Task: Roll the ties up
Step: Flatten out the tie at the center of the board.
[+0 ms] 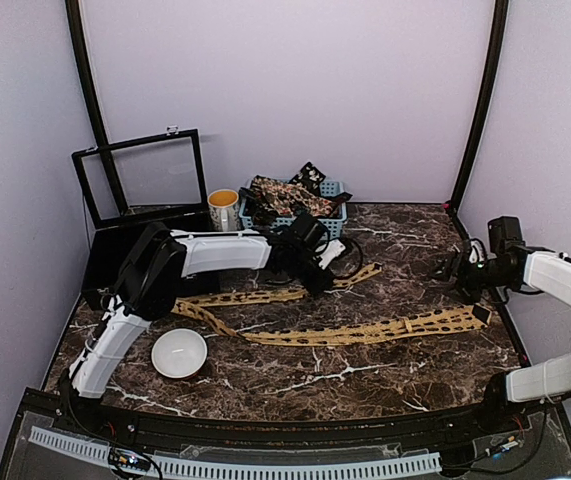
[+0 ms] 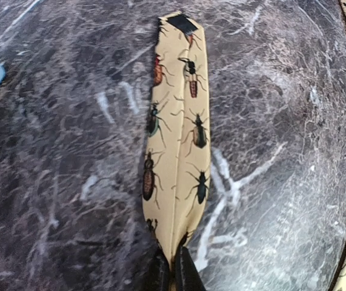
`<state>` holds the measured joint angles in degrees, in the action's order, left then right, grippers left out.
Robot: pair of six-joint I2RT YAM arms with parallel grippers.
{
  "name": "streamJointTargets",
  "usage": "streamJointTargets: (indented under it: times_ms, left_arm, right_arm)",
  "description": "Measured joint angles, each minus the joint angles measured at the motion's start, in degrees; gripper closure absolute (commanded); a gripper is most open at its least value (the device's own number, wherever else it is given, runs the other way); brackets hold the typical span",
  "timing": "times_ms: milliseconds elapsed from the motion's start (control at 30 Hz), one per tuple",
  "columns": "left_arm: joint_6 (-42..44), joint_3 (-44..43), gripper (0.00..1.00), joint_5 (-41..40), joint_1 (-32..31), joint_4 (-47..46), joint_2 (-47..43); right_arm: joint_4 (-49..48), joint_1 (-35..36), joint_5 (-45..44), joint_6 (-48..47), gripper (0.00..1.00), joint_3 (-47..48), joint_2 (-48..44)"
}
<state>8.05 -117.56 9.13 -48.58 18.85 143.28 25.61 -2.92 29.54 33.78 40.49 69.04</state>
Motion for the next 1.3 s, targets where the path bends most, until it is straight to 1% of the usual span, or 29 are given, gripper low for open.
streamJointTargets:
  times_ms: [167,300,467,533,633,733,833,867,933,1000,1067,1167,1300]
  left_arm:
    - [-2.3,-0.5,1.0,-7.2,1.7,3.6,-5.3]
    - [-4.1,-4.1,1.0,-13.9,5.6,5.0,-13.7]
    - [-3.1,-7.4,1.0,-25.1,9.7,3.4,-28.0]
    - [-2.2,-8.1,1.0,-30.3,10.1,2.2,-33.3]
    - [0.7,-8.3,1.0,-38.8,10.1,-0.7,-39.1]
    - [7.6,-8.1,1.0,-49.0,9.8,-6.0,-41.9]
    - [19.3,-6.2,1.0,-59.3,9.9,-15.5,-42.1]
    - [25.1,-4.6,1.0,-62.2,9.9,-20.5,-42.1]
    - [38.8,-0.2,1.0,-68.0,10.6,-33.6,-41.9]
    - [50.1,2.1,1.0,-72.5,11.8,-44.3,-40.9]
    - [57.2,3.0,1.0,-75.6,13.7,-50.7,-40.4]
    - [65.3,4.0,1.0,-80.5,19.3,-58.7,-40.4]
    - [69.9,6.0,1.0,-84.3,24.7,-64.0,-41.5]
  right_arm:
    - [-2.4,2.1,0.9,0.4,0.44,-1.6,0.0]
    - [-3.8,5.2,0.9,1.2,0.5,-5.2,0.5]
    - [-4.9,7.7,0.7,1.2,0.54,-8.4,3.2]
    - [-5.2,8.3,0.5,0.9,0.55,-9.0,4.9]
    - [-5.8,8.8,0.2,0.5,0.56,-9.3,7.1]
    - [-6.3,9.1,0.2,0.1,0.57,-9.5,8.8]
    - [-7.0,9.3,0.2,-0.6,0.58,-9.4,9.4]
    - [-7.3,9.3,0.3,-0.8,0.58,-9.4,9.7]
    - [-7.6,9.3,0.5,-1.0,0.58,-9.3,10.0]
    - [-7.7,9.3,0.5,-1.3,0.59,-9.2,10.2]
    - [-7.7,9.4,0.5,-1.7,0.6,-9.1,10.3]
    - [-7.6,9.5,0.3,-2.1,0.62,-8.9,10.6]
    - [-7.3,9.6,-0.2,-2.6,0.65,-8.7,10.9]
